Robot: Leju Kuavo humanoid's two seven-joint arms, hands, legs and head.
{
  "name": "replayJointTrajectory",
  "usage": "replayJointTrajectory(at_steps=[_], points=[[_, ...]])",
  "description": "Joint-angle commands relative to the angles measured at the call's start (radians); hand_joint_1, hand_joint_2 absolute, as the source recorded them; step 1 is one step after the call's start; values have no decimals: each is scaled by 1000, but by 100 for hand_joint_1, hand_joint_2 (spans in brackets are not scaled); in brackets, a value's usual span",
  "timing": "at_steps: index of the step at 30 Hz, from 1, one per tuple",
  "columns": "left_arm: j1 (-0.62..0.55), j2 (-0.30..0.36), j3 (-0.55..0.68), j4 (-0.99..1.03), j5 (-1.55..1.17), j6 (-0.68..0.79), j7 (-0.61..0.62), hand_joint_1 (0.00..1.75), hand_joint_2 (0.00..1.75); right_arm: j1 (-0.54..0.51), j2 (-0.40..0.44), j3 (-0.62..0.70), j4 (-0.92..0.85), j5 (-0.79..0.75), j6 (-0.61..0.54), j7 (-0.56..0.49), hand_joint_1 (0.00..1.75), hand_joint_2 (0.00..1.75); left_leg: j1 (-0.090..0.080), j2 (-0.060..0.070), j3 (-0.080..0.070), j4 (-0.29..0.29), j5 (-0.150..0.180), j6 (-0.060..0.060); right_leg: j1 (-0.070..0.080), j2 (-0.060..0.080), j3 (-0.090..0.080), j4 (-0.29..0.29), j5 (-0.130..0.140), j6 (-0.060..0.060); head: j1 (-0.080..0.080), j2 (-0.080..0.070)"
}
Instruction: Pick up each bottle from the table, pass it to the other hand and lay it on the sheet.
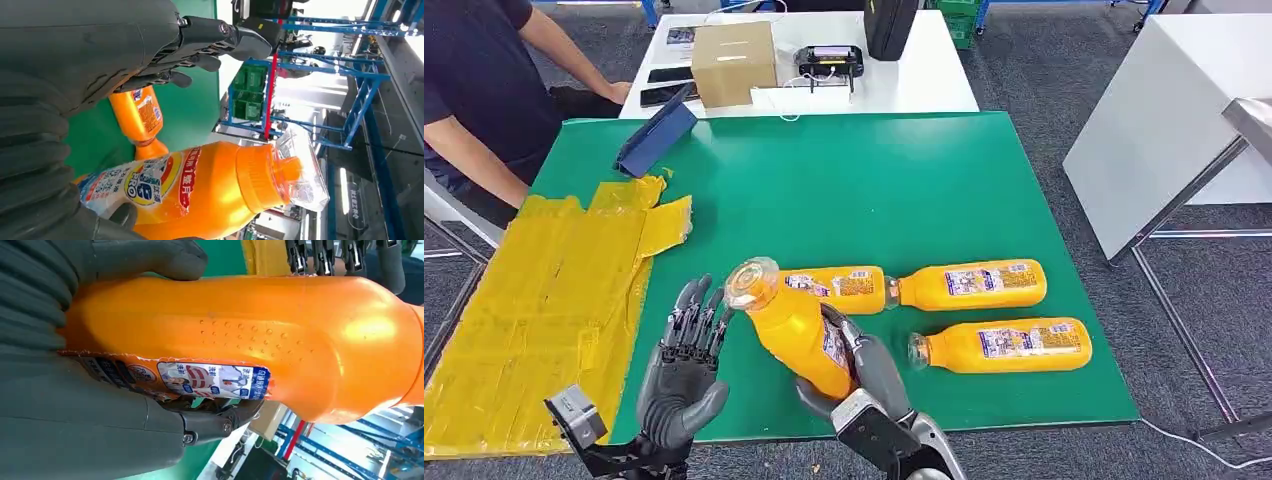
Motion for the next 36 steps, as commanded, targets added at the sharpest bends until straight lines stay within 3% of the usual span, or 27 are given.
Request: replayJointTrajectory(at_steps=[1,12,13,14,15,16,36], points=[[-12,46,-36,33,-61,-5,-8,0,175,-88,-26,73,90,59,91,59,175,175,1,0,2,-1,-1,-1,1,5,2,-1,0,-1,0,0],[-38,34,-8,76,-129,13,-9,0,175,-219,1,287,216,180,222,82,175,175,1,2,3,-2,-1,-1,0,6,2,-1,0,-2,0,0],[-40,31,-9,78,-134,13,-9,10,175,-223,3,295,224,181,222,82,175,175,2,2,4,-1,-1,-2,1,8,4,-2,0,-2,0,0],[-41,30,-10,79,-134,13,-9,80,175,-221,2,296,226,181,222,82,175,175,1,1,3,-1,-1,-1,1,6,3,-2,0,-2,0,0],[-43,30,-11,82,-138,13,-9,164,175,-226,3,302,234,181,224,82,175,175,2,0,4,-2,-1,-2,1,6,4,-2,0,-2,0,0],[-43,28,-11,83,-139,12,-9,175,175,-230,1,309,236,182,225,82,175,175,1,-1,3,-1,0,-1,1,4,3,-2,0,-2,0,0],[-50,11,11,100,-103,-17,-29,175,175,-256,0,367,273,187,228,78,175,175,1,-2,2,-1,0,-1,0,1,2,-1,0,-1,0,0]])
